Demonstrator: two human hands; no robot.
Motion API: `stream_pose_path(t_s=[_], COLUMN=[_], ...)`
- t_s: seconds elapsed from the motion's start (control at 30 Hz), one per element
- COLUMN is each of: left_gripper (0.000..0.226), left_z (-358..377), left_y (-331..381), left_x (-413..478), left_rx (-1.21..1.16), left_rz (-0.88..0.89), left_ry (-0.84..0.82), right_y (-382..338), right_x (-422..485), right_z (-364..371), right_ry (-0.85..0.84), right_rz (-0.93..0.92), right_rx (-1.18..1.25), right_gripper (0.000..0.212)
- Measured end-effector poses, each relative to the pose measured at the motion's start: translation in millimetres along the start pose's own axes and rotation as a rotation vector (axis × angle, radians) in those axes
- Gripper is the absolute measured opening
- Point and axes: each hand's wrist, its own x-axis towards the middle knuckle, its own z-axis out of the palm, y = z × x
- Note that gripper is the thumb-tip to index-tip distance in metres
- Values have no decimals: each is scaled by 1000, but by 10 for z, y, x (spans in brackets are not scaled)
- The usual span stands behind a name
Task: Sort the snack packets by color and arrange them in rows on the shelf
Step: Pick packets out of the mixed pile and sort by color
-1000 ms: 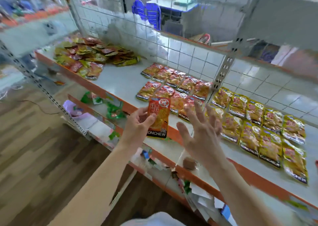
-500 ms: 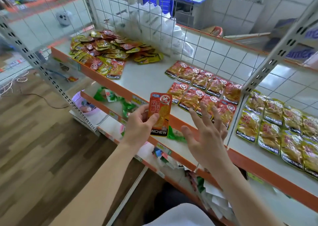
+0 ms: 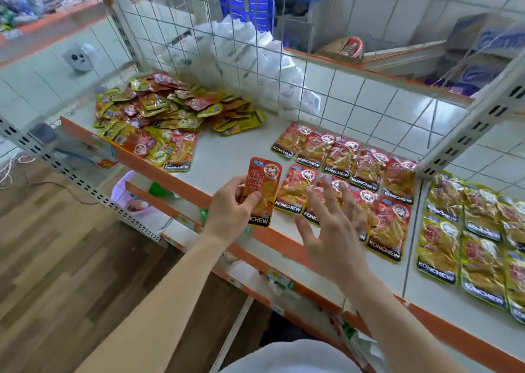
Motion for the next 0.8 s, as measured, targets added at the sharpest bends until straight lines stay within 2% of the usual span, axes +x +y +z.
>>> stream_pose_path(t_s=[0.17,0.23,0.37,0.53,0.6,0.7,0.8], left_gripper=[34,34,28,43,44,46,57], left_z=[53,78,140,217,201,170,178], left_y=[-7,-48,-194,-312,-353,-428,-435], left_x=[338,475,707,834,810,788,853], left_rx=[100,230,560,784,777,793,907], left_rz=[51,113,299,334,502,767,768], left_ry=[-69,-93,-26,-47,-68,-233,-410], right_y=[107,124,125,66,51,42,44], right_x=[153,167,163,157,158,153,162], right_z=[185,270,409,448,452,453,460], right_ry=[3,20,58,126,100,55,5], right_rz=[46,82,127,139,165,184,192], right_rx=[-22,-52,-161,-271,-299,-325,-350], right_gripper=[60,58,55,52,52,53,57])
